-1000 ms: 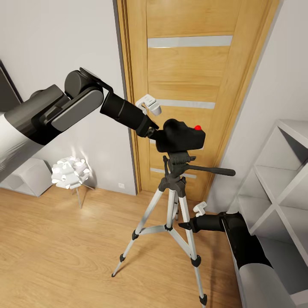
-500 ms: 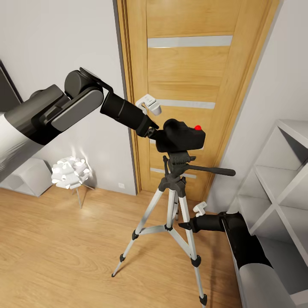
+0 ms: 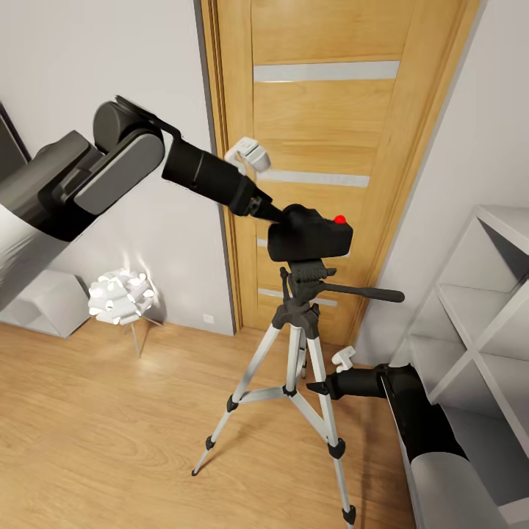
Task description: Attach the digital camera to the camera tripod in the bedroom.
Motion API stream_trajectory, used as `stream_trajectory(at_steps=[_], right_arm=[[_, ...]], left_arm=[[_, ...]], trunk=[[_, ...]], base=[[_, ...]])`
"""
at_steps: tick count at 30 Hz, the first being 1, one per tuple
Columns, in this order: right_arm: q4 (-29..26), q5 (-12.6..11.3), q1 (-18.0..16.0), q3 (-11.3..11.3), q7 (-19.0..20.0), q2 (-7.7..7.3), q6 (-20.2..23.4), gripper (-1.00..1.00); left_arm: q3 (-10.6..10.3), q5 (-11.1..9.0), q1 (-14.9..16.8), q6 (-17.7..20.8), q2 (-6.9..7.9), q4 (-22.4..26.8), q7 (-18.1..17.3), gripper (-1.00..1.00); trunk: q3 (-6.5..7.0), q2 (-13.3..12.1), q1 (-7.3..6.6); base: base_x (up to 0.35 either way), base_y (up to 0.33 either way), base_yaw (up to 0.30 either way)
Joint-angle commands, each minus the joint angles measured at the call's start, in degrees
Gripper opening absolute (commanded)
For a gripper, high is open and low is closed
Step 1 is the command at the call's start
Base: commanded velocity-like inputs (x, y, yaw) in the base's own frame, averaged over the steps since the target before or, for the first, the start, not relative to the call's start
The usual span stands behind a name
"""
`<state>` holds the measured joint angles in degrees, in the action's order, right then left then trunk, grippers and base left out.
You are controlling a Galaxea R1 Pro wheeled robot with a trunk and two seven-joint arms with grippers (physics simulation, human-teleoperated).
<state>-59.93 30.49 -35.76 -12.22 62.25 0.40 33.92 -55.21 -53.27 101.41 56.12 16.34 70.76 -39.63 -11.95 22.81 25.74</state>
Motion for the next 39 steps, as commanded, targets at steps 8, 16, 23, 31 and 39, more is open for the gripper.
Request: stream_trajectory(at_steps=[8, 16, 23, 31, 39], right_arm=[[0.0, 1.1, 0.0, -0.1, 0.4, 0.03, 0.0, -1.0], [0.0, 1.1, 0.0, -0.1, 0.4, 0.03, 0.0, -1.0], [0.0, 1.1, 0.0, -0.1, 0.4, 0.03, 0.0, -1.0], [0.0, 1.1, 0.0, -0.1, 0.3, 0.03, 0.0, -1.0], [0.0, 1.1, 0.0, -0.1, 0.4, 0.03, 0.0, -1.0]], left_arm=[[1.4, -0.1, 0.1, 0.2, 0.13, 0.0, -0.2, 1.0], [1.7, 0.0, 0.1, 0.1, 0.67, 0.0, -0.2, 1.0], [3.3, 0.0, 0.1, -0.3, 3.09, 0.0, 0.8, 1.0], [7.9, -2.0, -0.2, -0.2, 9.82, -2.9, 8.7, 1.0], [8.6, -10.3, -7.3, -0.2, 15.48, -11.4, 11.3, 1.0]], trunk=[[-0.13, 0.1, 0.04], [-0.13, 0.1, 0.04], [-0.13, 0.1, 0.04], [-0.13, 0.1, 0.04], [-0.13, 0.1, 0.04]], base=[[0.0, 0.0, 0.0], [0.0, 0.0, 0.0], [0.0, 0.0, 0.0], [0.0, 0.0, 0.0], [0.0, 0.0, 0.0]])
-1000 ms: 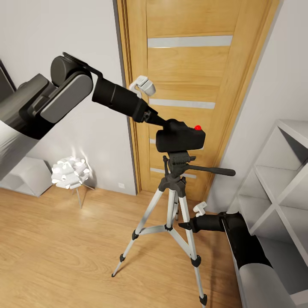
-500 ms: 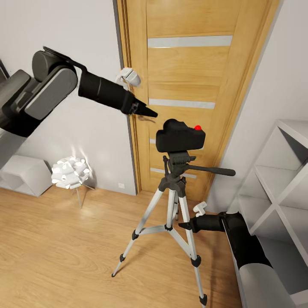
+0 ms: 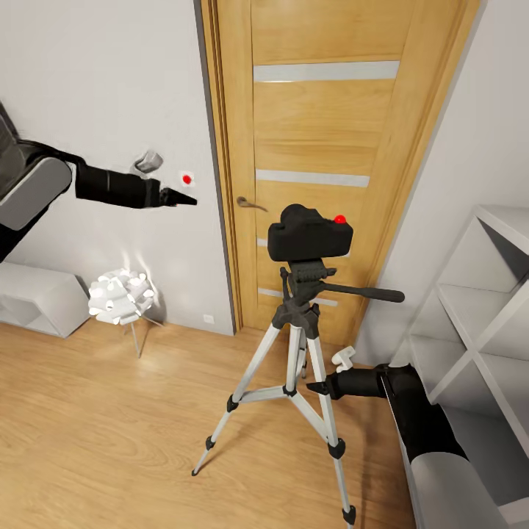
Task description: Attach the digital camera to the camera tripod in the bedroom.
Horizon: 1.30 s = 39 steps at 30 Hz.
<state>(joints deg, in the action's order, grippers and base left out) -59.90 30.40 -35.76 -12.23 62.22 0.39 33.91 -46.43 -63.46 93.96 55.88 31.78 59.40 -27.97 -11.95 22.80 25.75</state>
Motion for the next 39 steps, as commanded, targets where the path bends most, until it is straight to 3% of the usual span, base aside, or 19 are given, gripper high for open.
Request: stream_trajectory(at_steps=[1, 4, 11, 14, 17, 22, 23, 27, 28, 29, 30, 33, 34, 39], right_arm=[[0.0, 1.2, 0.0, -0.1, 0.4, 0.05, 0.0, -1.0], [0.0, 1.2, 0.0, -0.1, 0.4, 0.04, 0.0, -1.0], [0.0, 1.2, 0.0, -0.1, 0.4, 0.03, 0.0, -1.0], [0.0, 1.2, 0.0, -0.2, 0.4, -0.01, 0.0, -1.0], [0.0, 1.1, -0.1, -0.2, 0.4, -0.03, 0.0, -1.0], [0.0, 1.1, 0.0, -0.2, 0.4, -0.04, 0.0, -1.0], [0.0, 1.1, 0.0, -0.2, 0.4, -0.04, 0.0, -1.0], [0.0, 1.1, 0.0, -0.2, 0.4, -0.04, 0.0, -1.0], [0.0, 1.1, 0.0, -0.2, 0.4, -0.04, 0.0, -1.0], [0.0, 1.1, 0.0, -0.2, 0.4, -0.04, 0.0, -1.0], [0.0, 1.1, 0.0, -0.2, 0.4, -0.04, 0.0, -1.0], [0.0, 1.1, 0.0, -0.2, 0.4, -0.04, 0.0, -1.0], [0.0, 1.1, 0.0, -0.2, 0.4, -0.04, 0.0, -1.0], [0.0, 1.1, 0.0, -0.2, 0.4, -0.04, 0.0, -1.0]], left_arm=[[-0.1, -0.9, -1.0, 0.0, 0.41, -1.1, -0.2, 1.0], [-0.1, -3.1, -5.1, -0.9, 1.08, -5.3, 0.2, 1.0], [-0.1, -4.5, -10.3, -8.1, 1.03, -12.6, 0.1, 1.0], [-0.1, -4.9, -14.8, -13.9, 1.06, -14.9, -0.3, 1.0], [-0.2, -5.1, -23.0, -19.3, 1.06, -16.6, -0.3, 1.0], [-0.2, -5.3, -31.9, -21.5, 0.68, -21.1, 0.2, 1.0], [-0.1, -5.4, -35.4, -21.8, 0.25, -25.2, 0.3, 1.0], [0.0, -5.4, -40.8, -22.2, -2.05, -37.9, 0.3, 1.0], [0.0, -5.4, -41.8, -22.3, -3.02, -41.8, 0.3, 1.0], [0.1, -5.4, -43.3, -22.7, -4.98, -48.5, 0.3, 1.0], [0.1, -5.4, -44.0, -22.9, -5.84, -50.8, 0.3, 1.0], [0.1, -5.3, -46.6, -24.6, -7.63, -54.4, 0.3, 1.0], [0.1, -5.3, -49.4, -26.6, -8.48, -55.9, 0.4, 1.0], [0.2, -5.3, -56.9, -34.0, -11.19, -58.0, 1.7, 1.0]], trunk=[[-0.14, 0.1, 0.04], [-0.14, 0.1, 0.04], [-0.14, 0.1, 0.04], [-0.14, 0.1, 0.04], [-0.14, 0.1, 0.04], [-0.14, 0.1, 0.04], [-0.14, 0.1, 0.04], [-0.14, 0.1, 0.04], [-0.14, 0.1, 0.04], [-0.14, 0.1, 0.04], [-0.14, 0.1, 0.04], [-0.14, 0.1, 0.04], [-0.14, 0.1, 0.04], [-0.14, 0.1, 0.04]], base=[[0.0, 0.0, 0.0], [0.0, 0.0, 0.0], [0.0, 0.0, 0.0], [0.0, 0.0, 0.0], [0.0, 0.0, 0.0], [0.0, 0.0, 0.0], [0.0, 0.0, 0.0], [0.0, 0.0, 0.0], [0.0, 0.0, 0.0], [0.0, 0.0, 0.0], [0.0, 0.0, 0.0], [0.0, 0.0, 0.0], [0.0, 0.0, 0.0], [0.0, 0.0, 0.0]])
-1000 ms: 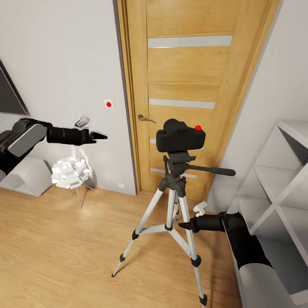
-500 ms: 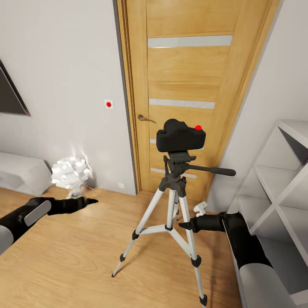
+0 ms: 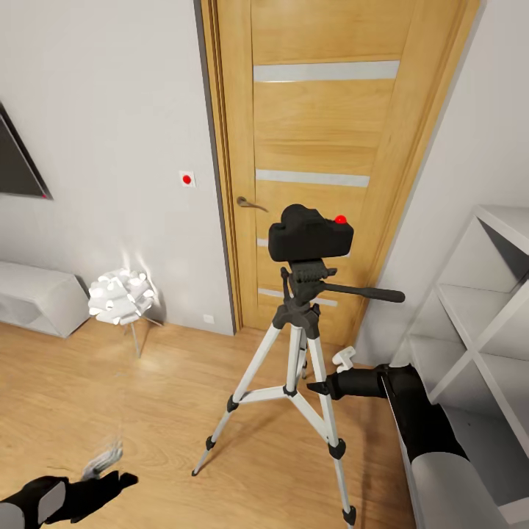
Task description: Attach the digital camera to the camera tripod in the bedroom.
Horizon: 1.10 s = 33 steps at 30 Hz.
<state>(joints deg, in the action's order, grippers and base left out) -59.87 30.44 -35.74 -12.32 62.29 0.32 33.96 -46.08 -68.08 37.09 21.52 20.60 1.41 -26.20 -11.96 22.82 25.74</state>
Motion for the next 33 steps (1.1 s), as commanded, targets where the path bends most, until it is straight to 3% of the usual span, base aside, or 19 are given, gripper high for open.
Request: stream_trajectory(at_steps=[1, 4, 5, 10, 11, 14, 19, 25, 33], right_arm=[[0.0, 1.0, 0.0, -0.1, 0.4, 0.0, 0.0, -1.0], [0.0, 1.0, 0.0, -0.1, 0.4, -0.15, 0.0, -1.0], [0.0, 1.0, 0.0, -0.1, 0.4, -0.24, 0.0, -1.0], [0.0, 1.0, 0.0, -0.1, 0.4, -0.35, 0.0, -1.0], [0.0, 1.0, -0.1, -0.1, 0.4, -0.37, 0.0, -1.0], [0.0, 1.0, -0.1, -0.1, 0.4, -0.39, 0.0, -1.0], [0.0, 1.0, -0.1, -0.1, 0.3, -0.4, 0.0, -1.0], [0.0, 1.0, -0.1, -0.1, 0.3, -0.4, 0.0, -1.0], [0.0, 1.0, -0.1, -0.1, 0.3, -0.41, 0.0, -1.0]], left_arm=[[-0.1, -0.7, -2.6, -2.5, -1.52, -0.4, 1.4, 1.0], [-0.1, -0.7, -6.3, -6.0, -4.03, -0.8, 5.7, 1.0], [-0.1, -0.7, -8.5, -7.7, -5.6, -1.0, 10.0, 1.0], [-0.1, -0.8, -12.9, -10.6, -9.38, -1.1, 22.8, 1.0], [0.0, -0.8, -14.4, -11.7, -10.54, -1.2, 27.5, 1.0], [0.0, -0.9, -16.4, -13.5, -11.74, -1.2, 32.5, 1.0], [0.1, -2.2, -19.8, -16.6, -13.22, -1.2, 36.5, 1.0], [0.1, -4.5, -21.3, -18.7, -14.4, -1.2, 37.3, 1.0], [0.1, -5.7, -22.0, -22.2, -15.23, -1.2, 37.4, 1.0]], trunk=[[-0.12, 0.1, 0.05], [-0.12, 0.1, 0.05], [-0.12, 0.1, 0.05], [-0.12, 0.1, 0.05], [-0.12, 0.1, 0.05], [-0.12, 0.1, 0.05], [-0.12, 0.1, 0.05], [-0.12, 0.1, 0.05], [-0.12, 0.1, 0.05]], base=[[0.0, 0.0, 0.0], [0.0, 0.0, 0.0], [0.0, 0.0, 0.0], [0.0, 0.0, 0.0], [0.0, 0.0, 0.0], [0.0, 0.0, 0.0], [0.0, 0.0, 0.0], [0.0, 0.0, 0.0], [0.0, 0.0, 0.0]])
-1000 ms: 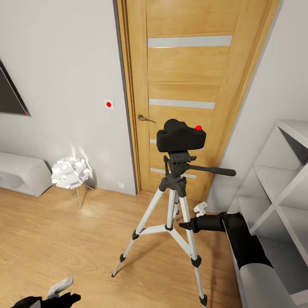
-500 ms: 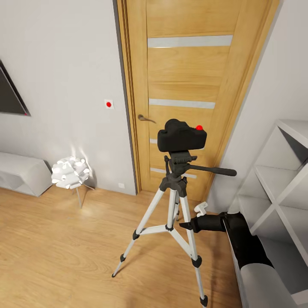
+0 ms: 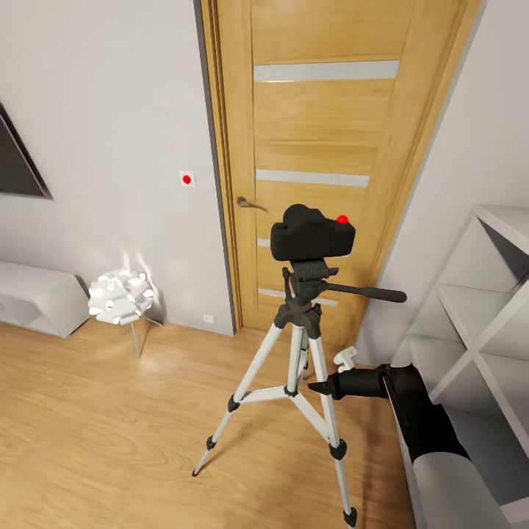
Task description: Attach the digital camera to the camera tripod in the bedroom.
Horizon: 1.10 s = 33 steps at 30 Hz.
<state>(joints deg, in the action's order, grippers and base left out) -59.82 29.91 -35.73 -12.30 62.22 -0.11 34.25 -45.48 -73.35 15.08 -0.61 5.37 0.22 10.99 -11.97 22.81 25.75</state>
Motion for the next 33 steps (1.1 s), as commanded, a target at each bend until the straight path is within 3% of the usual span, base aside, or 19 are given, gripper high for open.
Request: stream_trajectory(at_steps=[1, 3, 4, 14, 33], right_arm=[[0.0, 1.6, -0.1, -0.1, 0.4, 0.02, -0.2, -1.0], [0.0, 1.6, -0.1, -0.1, 0.4, 0.02, -0.3, -1.0], [0.0, 1.6, -0.1, -0.1, 0.4, 0.02, -0.2, 1.0], [0.0, 1.6, 0.0, -0.4, -0.2, 0.09, -0.4, 1.0], [-0.2, 1.6, 0.0, -1.1, -1.6, -0.25, -0.5, 1.0]], left_arm=[[-0.5, -0.5, -0.2, -0.3, -0.13, 0.0, 0.2, 1.0], [-0.5, -0.6, -0.6, -0.6, -0.35, 0.0, 0.2, 1.0], [-0.5, -0.6, -0.7, -0.8, -0.46, 0.0, 0.2, 1.0], [-0.5, -0.8, -1.3, -1.3, -1.47, 0.0, 0.3, 1.0], [-0.5, -0.7, -1.3, -1.3, -1.58, 0.0, 0.3, 1.0]], trunk=[[-0.11, 0.1, 0.03], [-0.11, 0.1, 0.03], [-0.11, 0.1, 0.03], [-0.11, 0.1, 0.03], [-0.11, 0.1, 0.03]], base=[[0.0, 0.0, 0.0], [0.0, 0.0, 0.0], [0.0, 0.0, 0.0], [0.0, 0.0, 0.0], [0.0, 0.0, 0.0]])
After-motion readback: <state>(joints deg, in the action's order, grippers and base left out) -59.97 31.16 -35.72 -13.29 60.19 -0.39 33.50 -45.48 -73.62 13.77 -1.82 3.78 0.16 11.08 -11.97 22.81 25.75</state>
